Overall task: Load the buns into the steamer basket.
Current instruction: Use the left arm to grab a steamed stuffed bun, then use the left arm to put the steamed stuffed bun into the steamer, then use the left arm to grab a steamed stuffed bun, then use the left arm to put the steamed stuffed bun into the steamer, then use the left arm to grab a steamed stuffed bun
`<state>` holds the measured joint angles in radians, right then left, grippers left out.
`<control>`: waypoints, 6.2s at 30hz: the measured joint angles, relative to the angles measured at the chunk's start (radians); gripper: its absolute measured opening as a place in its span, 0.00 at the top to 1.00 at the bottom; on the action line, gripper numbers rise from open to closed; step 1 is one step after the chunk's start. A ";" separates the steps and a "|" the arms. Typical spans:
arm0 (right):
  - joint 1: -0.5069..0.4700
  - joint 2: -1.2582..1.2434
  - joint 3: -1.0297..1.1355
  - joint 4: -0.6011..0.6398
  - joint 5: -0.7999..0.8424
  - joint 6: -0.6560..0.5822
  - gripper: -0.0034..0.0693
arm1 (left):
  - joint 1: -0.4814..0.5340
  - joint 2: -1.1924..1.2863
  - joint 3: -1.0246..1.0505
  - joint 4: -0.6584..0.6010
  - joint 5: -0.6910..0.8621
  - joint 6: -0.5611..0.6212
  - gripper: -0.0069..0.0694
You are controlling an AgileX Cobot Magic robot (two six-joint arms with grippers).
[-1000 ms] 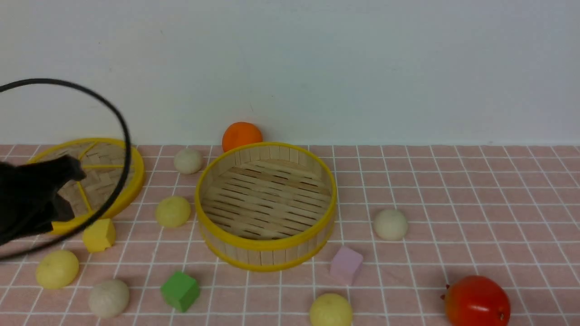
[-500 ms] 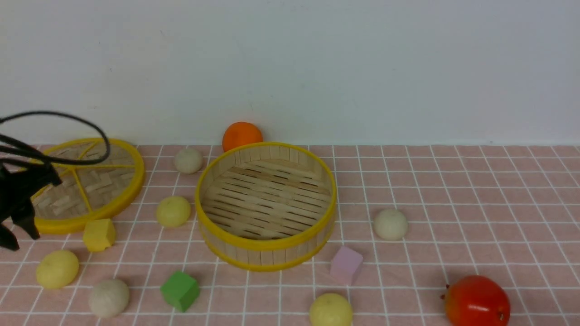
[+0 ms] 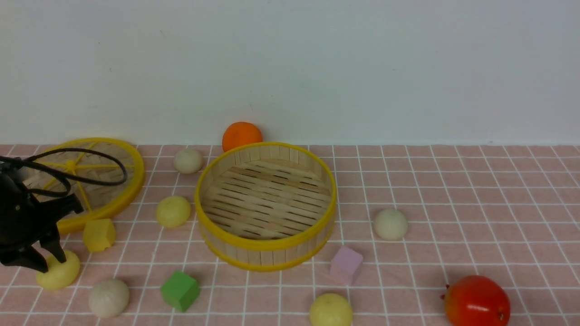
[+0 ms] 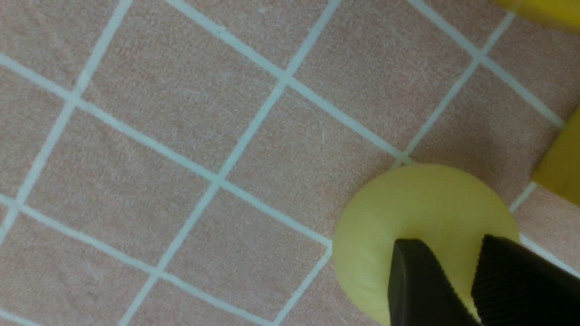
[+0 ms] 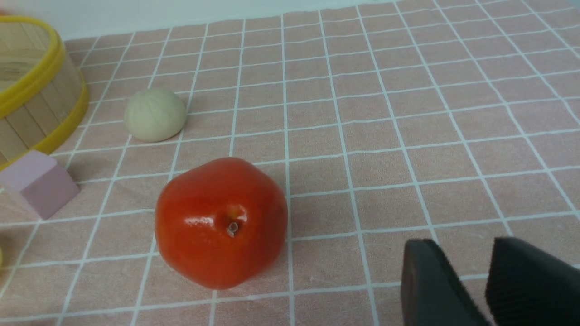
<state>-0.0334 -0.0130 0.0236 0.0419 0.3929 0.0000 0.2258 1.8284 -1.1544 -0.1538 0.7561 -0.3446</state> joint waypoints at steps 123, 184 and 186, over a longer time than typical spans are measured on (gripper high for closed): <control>0.000 0.000 0.000 0.000 0.000 0.000 0.62 | -0.616 0.206 -0.461 -0.119 0.113 0.056 0.80; 0.000 0.000 0.000 0.000 0.000 0.000 0.62 | -0.330 -0.150 0.179 0.167 -0.014 -0.131 0.89; 0.000 0.000 0.000 0.000 0.000 0.000 0.62 | -0.330 -0.150 0.167 0.165 0.008 -0.131 0.89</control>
<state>-0.0334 -0.0130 0.0236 0.0419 0.3929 0.0000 -0.1046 1.6787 -0.9878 0.0112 0.7638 -0.4751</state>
